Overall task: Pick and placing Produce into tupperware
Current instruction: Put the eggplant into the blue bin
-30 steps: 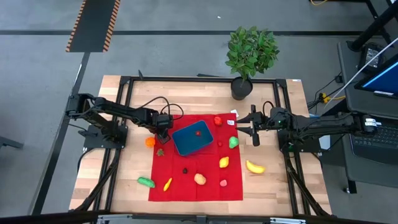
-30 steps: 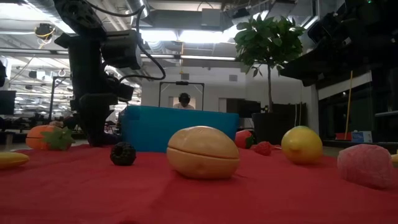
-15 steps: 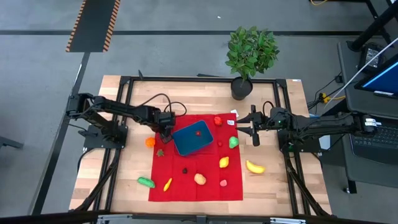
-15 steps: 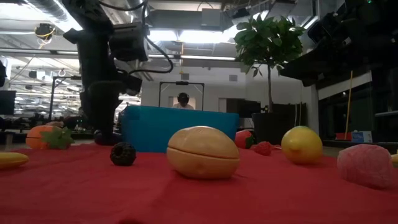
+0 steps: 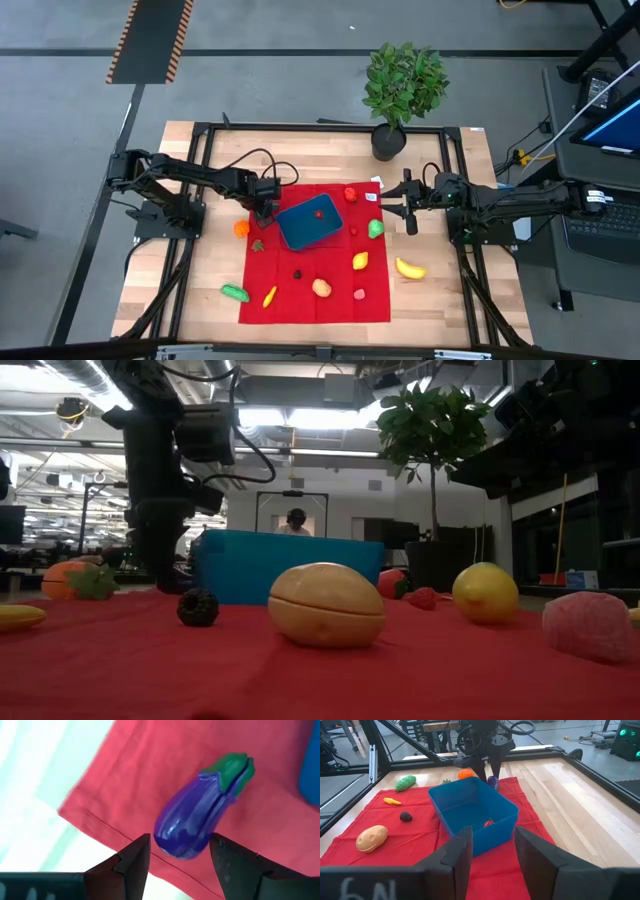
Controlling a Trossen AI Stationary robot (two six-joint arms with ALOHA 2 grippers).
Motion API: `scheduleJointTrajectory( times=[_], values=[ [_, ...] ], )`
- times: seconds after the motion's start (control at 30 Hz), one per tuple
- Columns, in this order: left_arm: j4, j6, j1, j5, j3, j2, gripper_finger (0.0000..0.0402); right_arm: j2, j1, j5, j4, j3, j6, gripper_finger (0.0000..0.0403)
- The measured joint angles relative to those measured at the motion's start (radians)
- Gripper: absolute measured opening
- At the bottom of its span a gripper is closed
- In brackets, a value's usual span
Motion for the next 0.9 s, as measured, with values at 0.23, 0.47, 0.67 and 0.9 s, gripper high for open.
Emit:
scheduleJointTrajectory(
  times=[0.23, 0.47, 0.67, 0.9],
  values=[
    [0.023, 0.102, 0.0, -0.028, 0.0, 0.0, 0.0196, 0.0, 0.0, 0.0, 0.0, 0.0, 0.0, 0.0149],
    [0.034, 0.171, 0.0, -0.028, 0.0, -0.001, 0.0195, 0.0, 0.0, 0.0, 0.0, 0.0, 0.0, 0.0149],
    [0.063, 0.222, 0.0, -0.025, 0.0, -0.001, 0.0195, 0.0, 0.0, 0.0, 0.0, 0.0, 0.0, 0.0149],
    [0.099, 0.327, -0.005, 0.008, 0.001, -0.001, 0.0195, 0.0, 0.0, 0.0, 0.0, 0.0, 0.0, 0.0149]
  ],
)
